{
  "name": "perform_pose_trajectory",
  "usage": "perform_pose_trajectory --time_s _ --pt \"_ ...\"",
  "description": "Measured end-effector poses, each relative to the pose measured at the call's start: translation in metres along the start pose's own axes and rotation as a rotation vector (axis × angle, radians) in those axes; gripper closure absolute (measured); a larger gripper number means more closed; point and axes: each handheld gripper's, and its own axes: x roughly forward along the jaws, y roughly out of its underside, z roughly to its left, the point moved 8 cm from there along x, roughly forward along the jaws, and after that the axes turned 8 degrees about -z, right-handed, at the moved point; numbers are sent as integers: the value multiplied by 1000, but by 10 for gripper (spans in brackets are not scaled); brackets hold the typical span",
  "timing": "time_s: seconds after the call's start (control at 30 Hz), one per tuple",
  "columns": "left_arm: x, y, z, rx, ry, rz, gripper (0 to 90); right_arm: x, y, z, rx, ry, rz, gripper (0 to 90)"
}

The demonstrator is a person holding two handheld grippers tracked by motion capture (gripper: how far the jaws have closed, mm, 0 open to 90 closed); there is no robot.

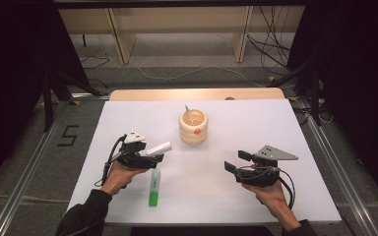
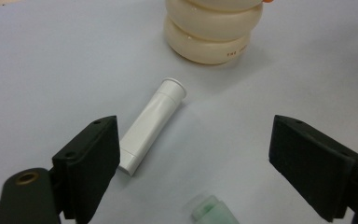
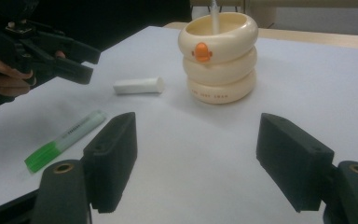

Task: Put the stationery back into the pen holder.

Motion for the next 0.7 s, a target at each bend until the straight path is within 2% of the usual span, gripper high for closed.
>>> perform_pose_trajectory --time_s 0.03,0.23,0.4,0.5,0.6,0.7 --pt "1 -1 0 -4 0 5 159 -1 0 0 1 -1 -6 298" --pt "7 -3 3 32 2 59 157 -9 4 -3 2 11 -12 300" --pt "11 -7 7 26 3 84 159 -12 9 -4 13 15 -8 300" --pt "14 -9 7 55 6 113 159 -13 10 -4 7 11 -11 299" --pt "17 -10 8 61 10 136 158 -13 12 -5 14 12 -6 297" --pt "22 -10 10 68 7 151 159 -13 13 -6 1 19 -2 296"
